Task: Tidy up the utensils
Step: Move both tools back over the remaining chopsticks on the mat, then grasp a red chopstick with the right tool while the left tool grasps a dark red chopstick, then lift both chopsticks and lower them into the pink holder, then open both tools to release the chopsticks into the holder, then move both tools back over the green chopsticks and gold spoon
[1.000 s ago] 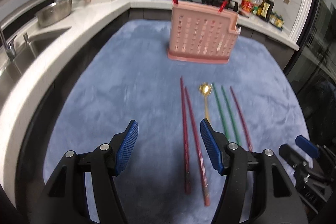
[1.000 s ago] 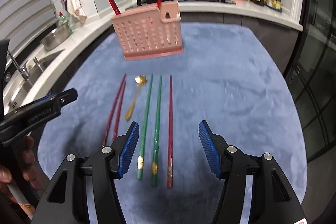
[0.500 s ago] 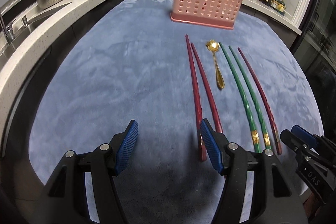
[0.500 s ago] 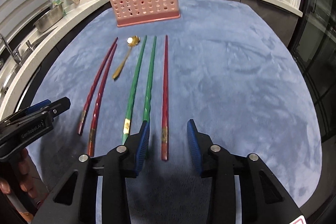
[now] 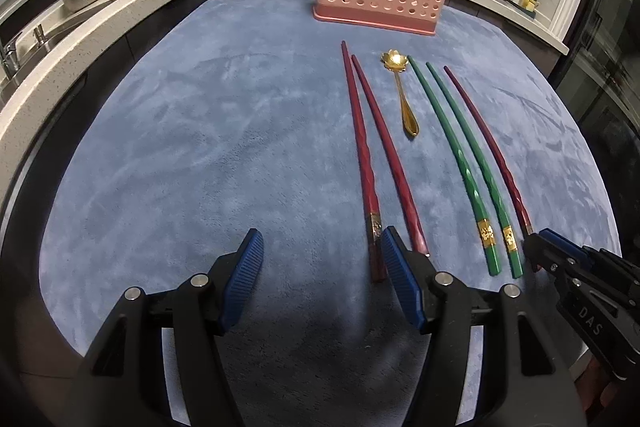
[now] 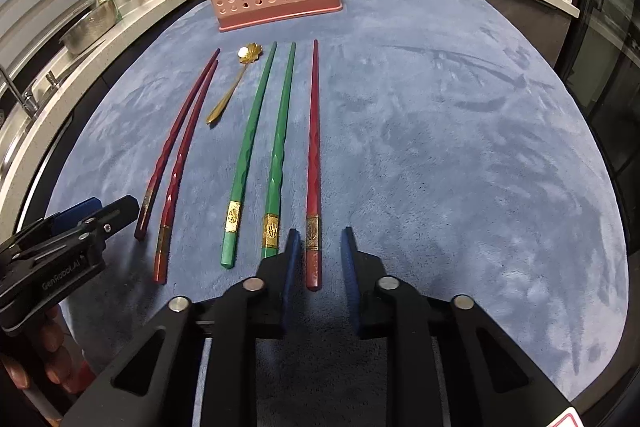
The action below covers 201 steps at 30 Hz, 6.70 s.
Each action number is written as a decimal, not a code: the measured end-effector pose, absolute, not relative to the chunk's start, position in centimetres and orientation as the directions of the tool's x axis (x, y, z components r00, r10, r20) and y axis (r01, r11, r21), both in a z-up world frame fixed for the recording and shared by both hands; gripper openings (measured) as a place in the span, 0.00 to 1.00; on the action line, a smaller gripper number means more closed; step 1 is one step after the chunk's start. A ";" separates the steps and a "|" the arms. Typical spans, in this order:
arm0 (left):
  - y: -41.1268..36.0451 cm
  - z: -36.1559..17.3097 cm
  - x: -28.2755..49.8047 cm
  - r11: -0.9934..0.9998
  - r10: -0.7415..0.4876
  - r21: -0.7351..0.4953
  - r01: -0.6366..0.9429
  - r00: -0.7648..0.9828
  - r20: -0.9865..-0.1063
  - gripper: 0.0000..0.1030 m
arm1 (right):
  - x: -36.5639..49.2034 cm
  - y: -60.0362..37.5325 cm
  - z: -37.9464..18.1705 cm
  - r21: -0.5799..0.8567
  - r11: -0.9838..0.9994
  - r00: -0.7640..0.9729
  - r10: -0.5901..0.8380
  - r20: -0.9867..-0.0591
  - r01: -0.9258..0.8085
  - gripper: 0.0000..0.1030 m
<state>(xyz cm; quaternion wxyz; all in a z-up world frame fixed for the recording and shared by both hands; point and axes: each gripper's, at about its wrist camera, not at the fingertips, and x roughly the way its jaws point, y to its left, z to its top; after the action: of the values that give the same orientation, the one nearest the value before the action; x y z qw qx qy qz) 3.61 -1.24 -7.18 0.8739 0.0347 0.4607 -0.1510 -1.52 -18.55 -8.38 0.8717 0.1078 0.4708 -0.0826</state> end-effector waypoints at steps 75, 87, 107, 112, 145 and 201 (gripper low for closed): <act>0.1 7.6 8.0 0.938 -0.333 -0.135 0.319 0.725 -0.603 0.07 | 1.4 -23.3 8.0 0.207 0.950 0.792 -0.062 -0.608 0.234 0.07; -0.7 11.6 12.7 0.941 -0.331 -0.127 0.314 0.778 -0.534 0.07 | 4.0 -24.6 10.9 0.201 0.952 0.826 -0.082 -0.558 0.230 0.07; -3.3 23.2 18.1 0.913 -0.407 -0.144 0.381 0.849 -0.337 0.07 | 11.4 -26.4 20.8 0.322 0.941 0.923 0.027 -0.383 0.106 0.07; -4.2 25.5 20.1 0.913 -0.407 -0.142 0.381 0.871 -0.276 0.07 | 14.7 -27.3 22.9 0.338 0.935 0.937 0.019 -0.348 0.106 0.07; -7.4 18.3 29.0 0.925 -0.380 -0.162 0.344 0.843 -0.382 0.07 | 26.9 -28.8 14.0 0.342 0.925 0.856 0.039 -0.515 0.163 0.07; -3.1 7.0 12.6 0.967 -0.234 -0.077 0.242 0.730 -0.642 0.53 | 5.0 -20.9 4.7 0.107 0.981 0.767 -0.056 -0.639 0.161 0.37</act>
<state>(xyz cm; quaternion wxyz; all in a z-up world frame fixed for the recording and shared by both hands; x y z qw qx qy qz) 12.56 -3.06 6.96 0.9301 0.0057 0.3442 -0.1278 5.03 -20.87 4.70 0.9367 0.0780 0.3364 -0.0581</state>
